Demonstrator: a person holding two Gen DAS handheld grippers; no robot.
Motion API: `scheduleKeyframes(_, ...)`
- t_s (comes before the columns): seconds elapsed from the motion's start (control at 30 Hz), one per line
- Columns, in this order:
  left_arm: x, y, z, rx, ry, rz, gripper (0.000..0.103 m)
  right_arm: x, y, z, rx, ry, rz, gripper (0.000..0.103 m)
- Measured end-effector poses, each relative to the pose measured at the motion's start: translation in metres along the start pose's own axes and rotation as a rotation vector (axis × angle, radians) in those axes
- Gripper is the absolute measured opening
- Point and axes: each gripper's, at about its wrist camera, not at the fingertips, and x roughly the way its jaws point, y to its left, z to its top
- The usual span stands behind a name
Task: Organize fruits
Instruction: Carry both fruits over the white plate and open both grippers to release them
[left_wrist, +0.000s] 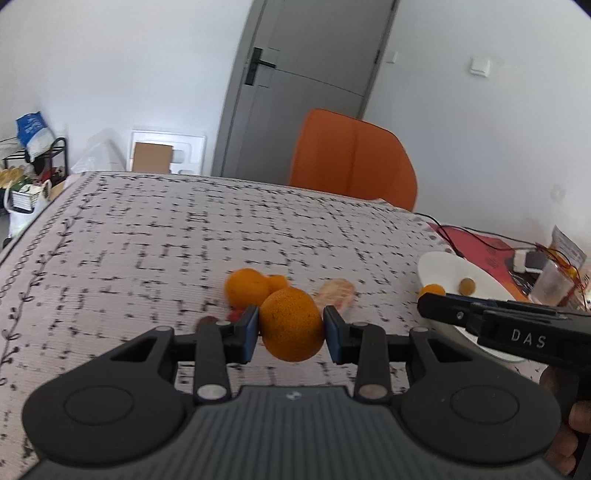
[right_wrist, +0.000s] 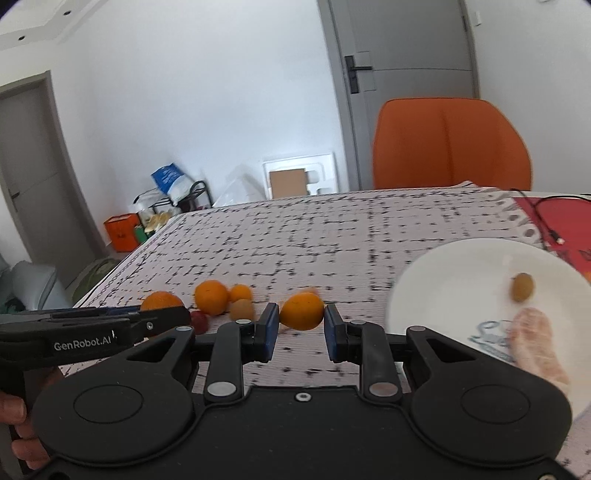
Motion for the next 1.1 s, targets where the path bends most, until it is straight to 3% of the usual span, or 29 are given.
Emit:
scheduleKeyframes(0.77, 0.022, -0.081, -0.002, 0.129, 0.027, -0.092, 0.036, -0.05, -0.073, -0.028, 0.139, -0.038, -0.103, 0.025)
scheduleKeyframes(1.1, 0.036, -0.115, -0.002, 0.192, 0.042, -0.127, 0.036, -0.065, -0.11, -0.041, 0.215, -0.06, -0.15, 0.033)
